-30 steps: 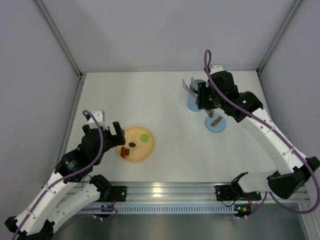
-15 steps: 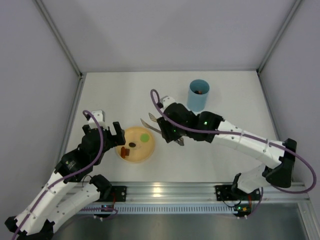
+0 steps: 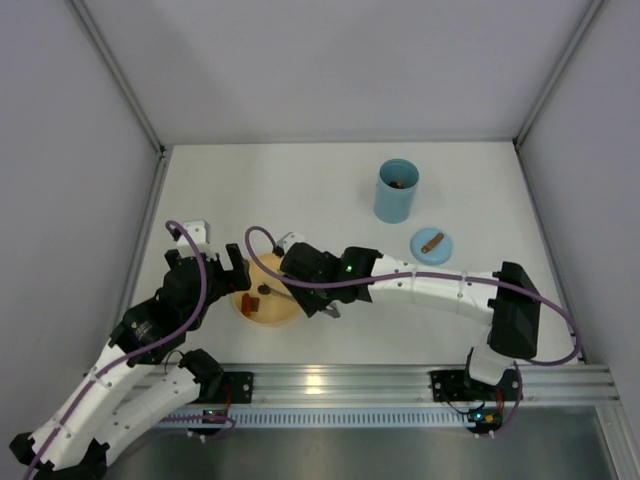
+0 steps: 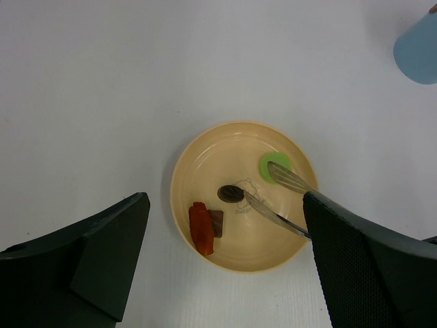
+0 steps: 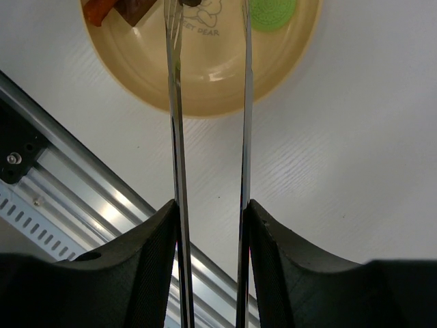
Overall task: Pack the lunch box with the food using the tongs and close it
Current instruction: Pick up the fake food from the plate.
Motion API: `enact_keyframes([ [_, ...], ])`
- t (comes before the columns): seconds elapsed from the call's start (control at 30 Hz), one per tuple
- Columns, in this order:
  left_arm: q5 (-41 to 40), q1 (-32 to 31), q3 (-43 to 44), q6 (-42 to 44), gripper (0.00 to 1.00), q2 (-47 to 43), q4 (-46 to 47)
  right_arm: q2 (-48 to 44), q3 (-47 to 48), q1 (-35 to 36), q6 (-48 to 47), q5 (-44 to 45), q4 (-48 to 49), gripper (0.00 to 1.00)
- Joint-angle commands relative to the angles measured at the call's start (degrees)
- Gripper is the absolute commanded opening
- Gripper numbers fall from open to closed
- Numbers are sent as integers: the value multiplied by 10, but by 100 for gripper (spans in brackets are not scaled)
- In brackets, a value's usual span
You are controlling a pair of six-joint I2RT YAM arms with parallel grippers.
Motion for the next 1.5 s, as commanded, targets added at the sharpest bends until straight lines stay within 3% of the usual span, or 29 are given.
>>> enact_keyframes([
  [0.0, -9, -2, 1, -3, 99, 0, 5, 2, 28, 13, 7, -5, 52, 43],
  [1.2, -16, -7, 2, -6, 99, -3, 4, 83, 58, 21, 5, -14, 70, 39],
  [1.47, -16, -7, 3, -7, 99, -4, 4, 88, 58, 21, 5, -7, 71, 32],
])
